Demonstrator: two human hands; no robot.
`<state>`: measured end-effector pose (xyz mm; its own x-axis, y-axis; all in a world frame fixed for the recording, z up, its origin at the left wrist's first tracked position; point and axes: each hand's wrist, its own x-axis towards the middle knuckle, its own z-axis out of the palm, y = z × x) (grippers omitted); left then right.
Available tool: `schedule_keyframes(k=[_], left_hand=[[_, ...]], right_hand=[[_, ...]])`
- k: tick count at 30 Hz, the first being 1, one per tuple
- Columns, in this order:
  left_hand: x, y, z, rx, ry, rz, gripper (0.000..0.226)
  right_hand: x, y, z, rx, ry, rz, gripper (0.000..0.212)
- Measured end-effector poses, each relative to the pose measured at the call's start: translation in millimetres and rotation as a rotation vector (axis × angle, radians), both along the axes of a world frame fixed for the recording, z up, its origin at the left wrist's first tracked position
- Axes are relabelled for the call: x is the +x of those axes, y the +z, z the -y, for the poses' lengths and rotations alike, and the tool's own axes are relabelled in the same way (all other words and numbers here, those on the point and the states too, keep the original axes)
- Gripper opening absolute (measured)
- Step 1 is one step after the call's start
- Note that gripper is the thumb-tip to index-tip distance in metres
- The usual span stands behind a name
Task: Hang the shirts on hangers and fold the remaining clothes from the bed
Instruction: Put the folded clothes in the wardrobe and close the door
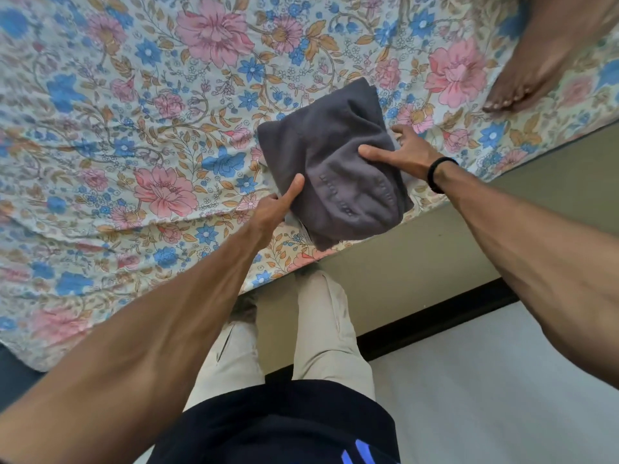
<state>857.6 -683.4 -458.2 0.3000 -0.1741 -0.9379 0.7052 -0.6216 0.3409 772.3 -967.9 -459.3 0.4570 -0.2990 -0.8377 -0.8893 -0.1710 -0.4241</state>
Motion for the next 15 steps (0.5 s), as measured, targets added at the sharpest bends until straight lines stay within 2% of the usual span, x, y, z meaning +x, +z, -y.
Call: schedule_keyframes(k=[4,6,8,9,12,13,15], left_hand=[[6.0,-1.9,-2.7,-0.066,-0.042,0.051,0.121],[6.6,-1.3,-7.9,-0.108,-0.052,0.021,0.112],[4.2,3.5,-13.2,-0.15,-0.041,-0.019,0.102],[2.9,8.7,-17.2,-0.164,-0.044,-0.027,0.097],[1.7,16.9,-27.9,-0.215,-0.087,-0.034,0.084],[2.0,21.4,-33.0,-0.231,-0.103,-0.042,0.081],[3.0,31.5,-43.1,-0.252,-0.142,-0.035,0.08]], right_hand=[[3.0,3.2,8.3,0.093,0.016,-0.072,0.107],[-3.8,-1.4,3.9,0.172,-0.044,-0.137,0.112],[-18.9,-17.1,-2.5,0.211,-0.106,-0.111,0.117],[-24.3,-12.7,-12.6,0.203,-0.122,-0.065,0.113],[-36.3,17.7,-48.5,0.264,-0.138,0.104,0.069],[-41.9,24.3,-60.1,0.273,-0.159,0.143,0.059],[-55.9,36.4,-83.6,0.285,-0.233,0.215,0.053]])
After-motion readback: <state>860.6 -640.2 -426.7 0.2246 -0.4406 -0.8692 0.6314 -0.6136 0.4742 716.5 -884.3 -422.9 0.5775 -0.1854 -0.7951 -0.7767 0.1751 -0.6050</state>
